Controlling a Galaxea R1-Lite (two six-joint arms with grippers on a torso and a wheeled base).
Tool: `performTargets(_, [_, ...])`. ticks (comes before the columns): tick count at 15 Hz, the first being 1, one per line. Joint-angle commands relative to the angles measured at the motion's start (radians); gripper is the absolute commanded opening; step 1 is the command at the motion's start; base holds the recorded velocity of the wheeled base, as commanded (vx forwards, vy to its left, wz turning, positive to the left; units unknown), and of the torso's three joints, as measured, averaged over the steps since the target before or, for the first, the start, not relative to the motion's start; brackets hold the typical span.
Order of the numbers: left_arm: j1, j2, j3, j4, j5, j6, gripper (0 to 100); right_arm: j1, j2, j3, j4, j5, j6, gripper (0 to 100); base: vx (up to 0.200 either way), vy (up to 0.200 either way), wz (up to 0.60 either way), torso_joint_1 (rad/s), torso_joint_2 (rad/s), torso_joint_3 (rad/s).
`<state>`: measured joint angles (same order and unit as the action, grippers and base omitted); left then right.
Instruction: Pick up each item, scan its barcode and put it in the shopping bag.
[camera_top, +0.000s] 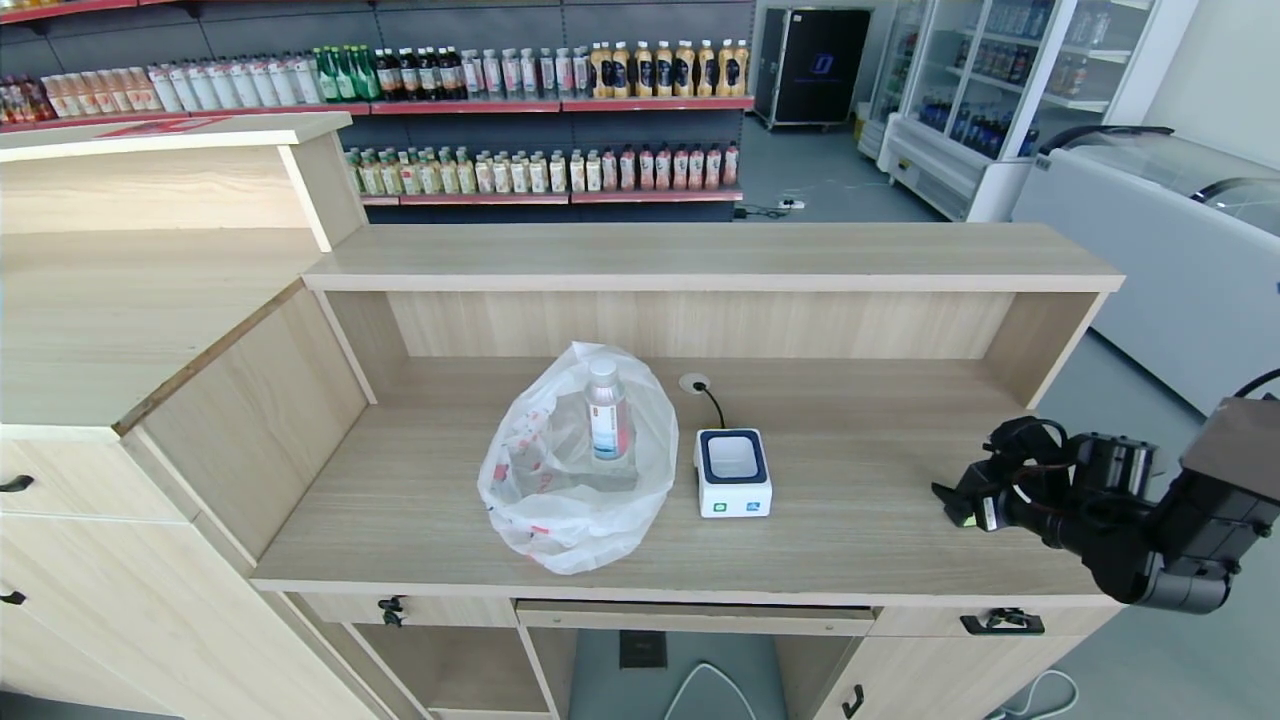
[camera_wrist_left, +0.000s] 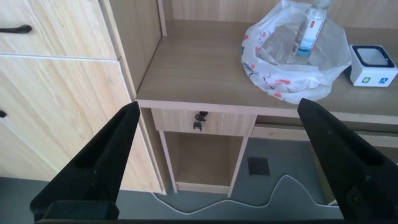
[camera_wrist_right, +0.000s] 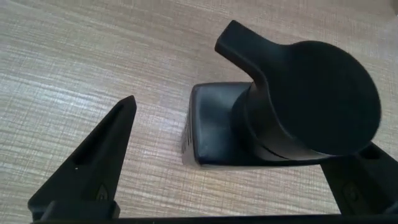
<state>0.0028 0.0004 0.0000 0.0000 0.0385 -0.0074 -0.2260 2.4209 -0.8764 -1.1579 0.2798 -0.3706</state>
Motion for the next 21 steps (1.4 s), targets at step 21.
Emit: performTargets(21, [0.000,0.000,0.000,0.000,0.000,0.000,100,0.451,-0.786,0.246,-0.413,0.380,-0.708,0,0.000,0.000,0.00,0.000,0.00,0.000])
